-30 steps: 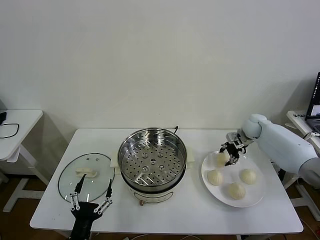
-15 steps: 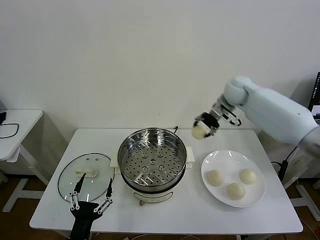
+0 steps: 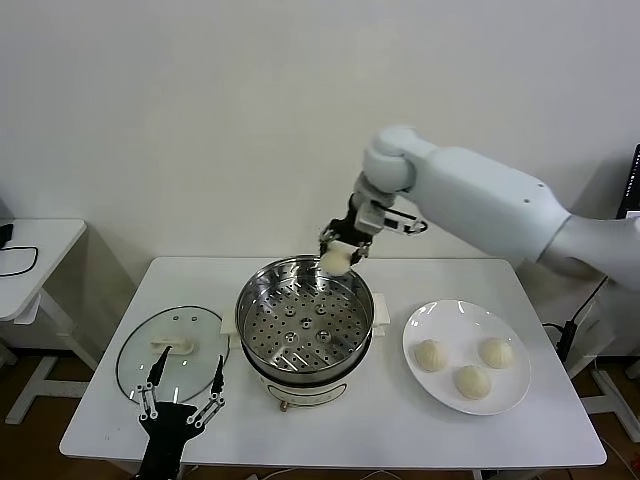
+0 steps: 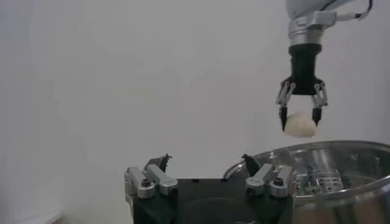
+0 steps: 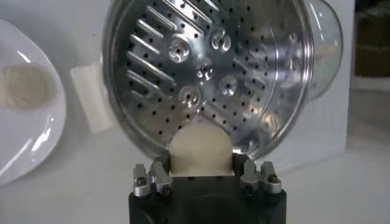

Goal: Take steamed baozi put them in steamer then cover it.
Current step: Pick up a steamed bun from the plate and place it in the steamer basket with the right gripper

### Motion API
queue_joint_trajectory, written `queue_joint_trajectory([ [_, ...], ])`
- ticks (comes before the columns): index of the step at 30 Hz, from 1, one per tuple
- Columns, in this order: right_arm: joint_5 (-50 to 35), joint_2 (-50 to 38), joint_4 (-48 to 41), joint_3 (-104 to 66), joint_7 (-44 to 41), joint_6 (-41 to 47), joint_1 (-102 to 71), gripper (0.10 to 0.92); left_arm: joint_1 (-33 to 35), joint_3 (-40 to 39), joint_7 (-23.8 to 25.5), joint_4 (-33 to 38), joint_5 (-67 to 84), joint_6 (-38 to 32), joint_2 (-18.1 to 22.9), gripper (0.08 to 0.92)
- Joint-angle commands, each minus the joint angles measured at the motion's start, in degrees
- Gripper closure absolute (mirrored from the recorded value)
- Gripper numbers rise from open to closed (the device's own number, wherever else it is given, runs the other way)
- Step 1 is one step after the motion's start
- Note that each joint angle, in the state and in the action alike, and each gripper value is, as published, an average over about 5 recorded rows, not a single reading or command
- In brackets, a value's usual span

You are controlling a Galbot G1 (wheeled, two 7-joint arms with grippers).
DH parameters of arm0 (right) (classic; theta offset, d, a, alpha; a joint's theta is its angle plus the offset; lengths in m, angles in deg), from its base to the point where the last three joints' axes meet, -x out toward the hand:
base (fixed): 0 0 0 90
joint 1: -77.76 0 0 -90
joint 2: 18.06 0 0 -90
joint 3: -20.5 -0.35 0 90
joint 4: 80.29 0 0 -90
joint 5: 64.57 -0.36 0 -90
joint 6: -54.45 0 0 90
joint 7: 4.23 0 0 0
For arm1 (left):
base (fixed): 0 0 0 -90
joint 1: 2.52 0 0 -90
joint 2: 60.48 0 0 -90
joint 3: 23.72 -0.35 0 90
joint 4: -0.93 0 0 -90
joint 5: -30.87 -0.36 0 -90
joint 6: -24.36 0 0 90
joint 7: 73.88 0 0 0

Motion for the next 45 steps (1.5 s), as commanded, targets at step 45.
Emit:
queue_joint_trajectory([
  [45, -15.10, -3.81, -0.24, 1.44, -5.54, 11.66, 4.69, 0.203, -0.46, 0.68, -0.47, 0.56, 0.40, 0.23, -0.06, 0.177],
])
